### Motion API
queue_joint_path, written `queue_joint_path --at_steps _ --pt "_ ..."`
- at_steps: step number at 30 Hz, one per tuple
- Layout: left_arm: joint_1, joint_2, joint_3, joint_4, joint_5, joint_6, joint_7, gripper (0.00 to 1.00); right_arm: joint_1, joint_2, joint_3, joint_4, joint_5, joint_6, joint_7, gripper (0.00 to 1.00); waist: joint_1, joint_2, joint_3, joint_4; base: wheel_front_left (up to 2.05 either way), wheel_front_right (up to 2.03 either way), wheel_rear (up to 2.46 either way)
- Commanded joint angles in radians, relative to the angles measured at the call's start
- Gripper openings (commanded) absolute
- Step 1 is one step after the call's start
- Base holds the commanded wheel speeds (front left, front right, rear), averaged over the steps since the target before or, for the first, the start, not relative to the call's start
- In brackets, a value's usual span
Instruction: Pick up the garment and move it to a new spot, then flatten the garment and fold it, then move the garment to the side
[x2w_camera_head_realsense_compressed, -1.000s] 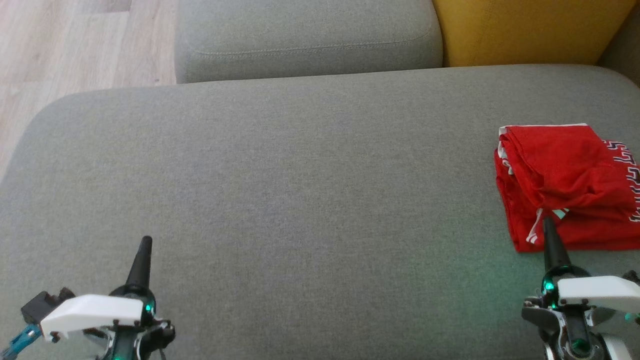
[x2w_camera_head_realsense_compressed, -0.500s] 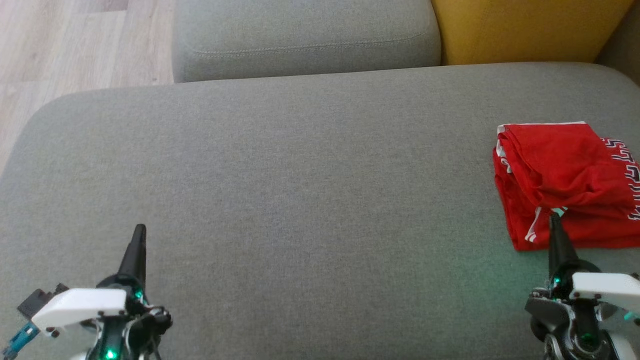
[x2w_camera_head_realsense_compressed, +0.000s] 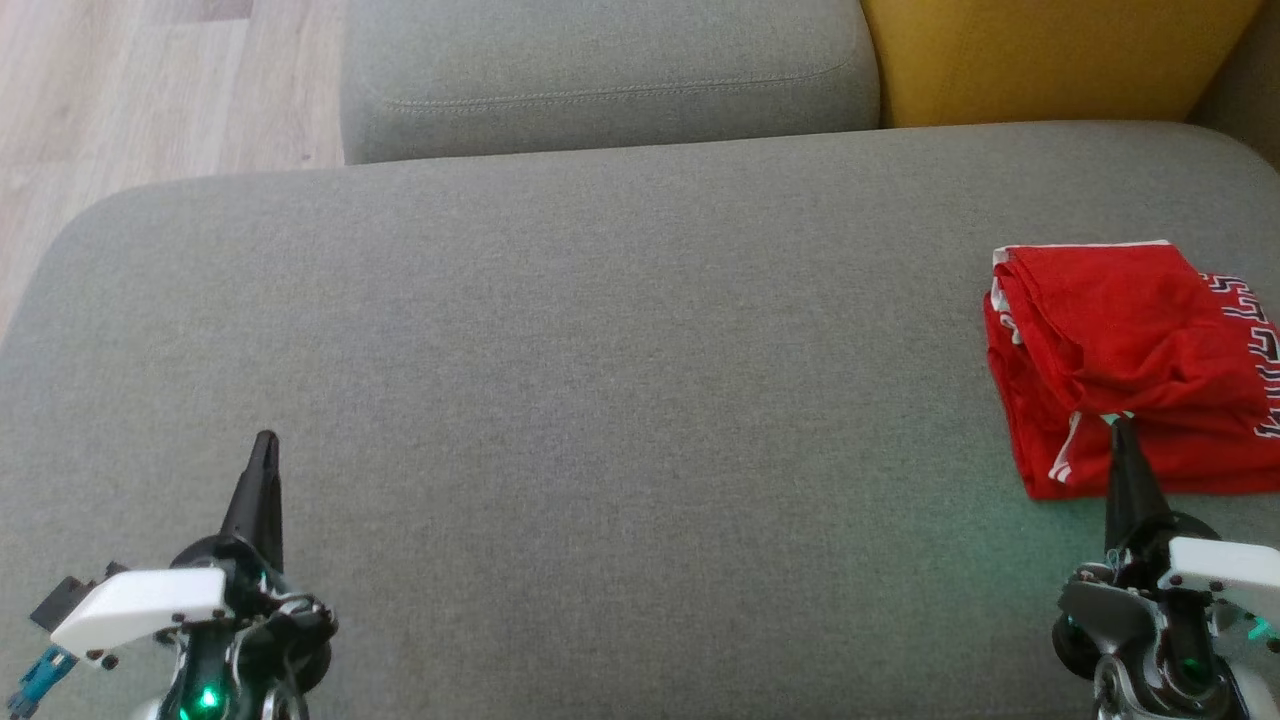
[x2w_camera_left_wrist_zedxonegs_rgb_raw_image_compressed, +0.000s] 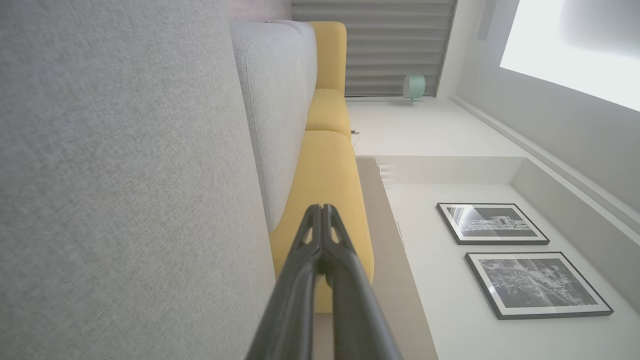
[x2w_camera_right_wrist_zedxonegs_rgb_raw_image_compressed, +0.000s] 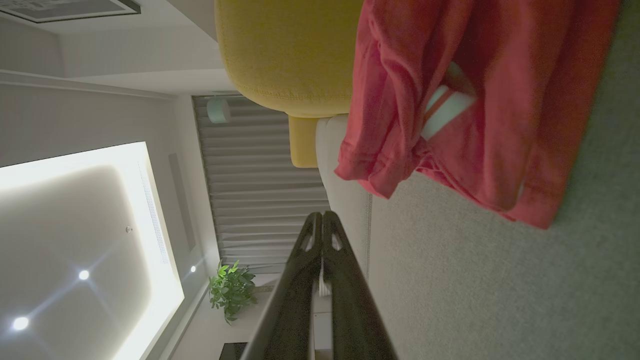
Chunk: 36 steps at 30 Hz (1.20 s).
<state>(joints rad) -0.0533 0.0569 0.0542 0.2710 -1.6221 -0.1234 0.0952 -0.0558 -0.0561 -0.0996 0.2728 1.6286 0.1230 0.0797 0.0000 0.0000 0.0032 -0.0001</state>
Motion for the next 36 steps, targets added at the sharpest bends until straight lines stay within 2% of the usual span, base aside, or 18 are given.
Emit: queue_joint_path --at_steps 1,36 --pt "-0.053 0.007 0.042 -0.026 -0.001 -0.007 0.004 0.0 -0.049 -0.018 0.019 -0.03 0.008 0.008 0.007 0.0 0.0 0.0 0.0 0.0 0.0 0.0 0.0" --pt "-0.054 0.002 0.049 -0.026 0.005 -0.007 0.009 0.0 -0.05 -0.01 0.007 -0.029 -0.002 0.008 0.017 0.0 0.0 0.0 0.0 0.0 0.0 0.0 0.0"
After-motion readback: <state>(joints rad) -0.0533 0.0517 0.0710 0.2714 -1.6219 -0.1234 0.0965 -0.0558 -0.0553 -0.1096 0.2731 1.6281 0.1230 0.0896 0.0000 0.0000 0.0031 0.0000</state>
